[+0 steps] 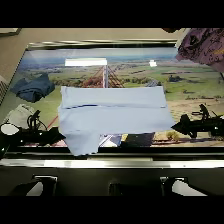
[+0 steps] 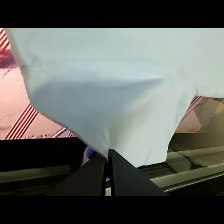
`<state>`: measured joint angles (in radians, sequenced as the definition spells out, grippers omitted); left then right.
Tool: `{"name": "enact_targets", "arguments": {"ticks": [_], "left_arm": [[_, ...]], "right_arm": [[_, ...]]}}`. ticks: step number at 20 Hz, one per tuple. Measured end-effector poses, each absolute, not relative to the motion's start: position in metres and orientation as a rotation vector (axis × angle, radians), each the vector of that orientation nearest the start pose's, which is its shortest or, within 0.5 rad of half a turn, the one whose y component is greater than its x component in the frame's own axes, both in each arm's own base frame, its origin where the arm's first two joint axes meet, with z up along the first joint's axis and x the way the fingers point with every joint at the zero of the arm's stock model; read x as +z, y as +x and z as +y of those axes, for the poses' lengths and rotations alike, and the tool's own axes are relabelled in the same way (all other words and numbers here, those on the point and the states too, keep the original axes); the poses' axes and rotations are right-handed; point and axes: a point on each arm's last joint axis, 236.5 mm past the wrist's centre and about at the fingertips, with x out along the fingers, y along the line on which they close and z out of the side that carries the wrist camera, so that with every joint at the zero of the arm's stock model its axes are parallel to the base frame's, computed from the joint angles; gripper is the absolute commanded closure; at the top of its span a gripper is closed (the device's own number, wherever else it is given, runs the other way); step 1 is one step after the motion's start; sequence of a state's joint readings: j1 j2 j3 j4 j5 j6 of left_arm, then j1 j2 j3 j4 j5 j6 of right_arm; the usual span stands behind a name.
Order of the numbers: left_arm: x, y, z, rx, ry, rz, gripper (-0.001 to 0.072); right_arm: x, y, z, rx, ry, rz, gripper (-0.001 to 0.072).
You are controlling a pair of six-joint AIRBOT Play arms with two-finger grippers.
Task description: Fold the clothes and pants, and hang the long-sleeved shirts on hangers.
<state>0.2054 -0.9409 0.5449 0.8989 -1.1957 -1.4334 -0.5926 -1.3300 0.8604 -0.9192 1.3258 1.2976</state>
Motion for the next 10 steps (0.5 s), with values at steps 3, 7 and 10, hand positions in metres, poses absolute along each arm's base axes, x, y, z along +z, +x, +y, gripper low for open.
{"name": "enact_targets", "arguments": {"ticks": [3, 7, 10], "left_arm": [[-0.022, 0.223, -0.084, -0.206, -0.668, 1.399, 0.0694], [0.000, 0.199, -0.083, -0.203, -0.625, 1.391, 0.0694], [0.008, 0.199, -0.083, -0.200, -0.621, 1.363, 0.0694]], "right_arm": [[-0.038, 0.271, -0.022, 0.058, 0.886, 1.392, 0.0675], [-0.014, 0.243, -0.013, -0.005, 0.824, 1.315, 0.0675], [0.002, 0.239, -0.012, -0.041, 0.809, 1.246, 0.0675]]}}
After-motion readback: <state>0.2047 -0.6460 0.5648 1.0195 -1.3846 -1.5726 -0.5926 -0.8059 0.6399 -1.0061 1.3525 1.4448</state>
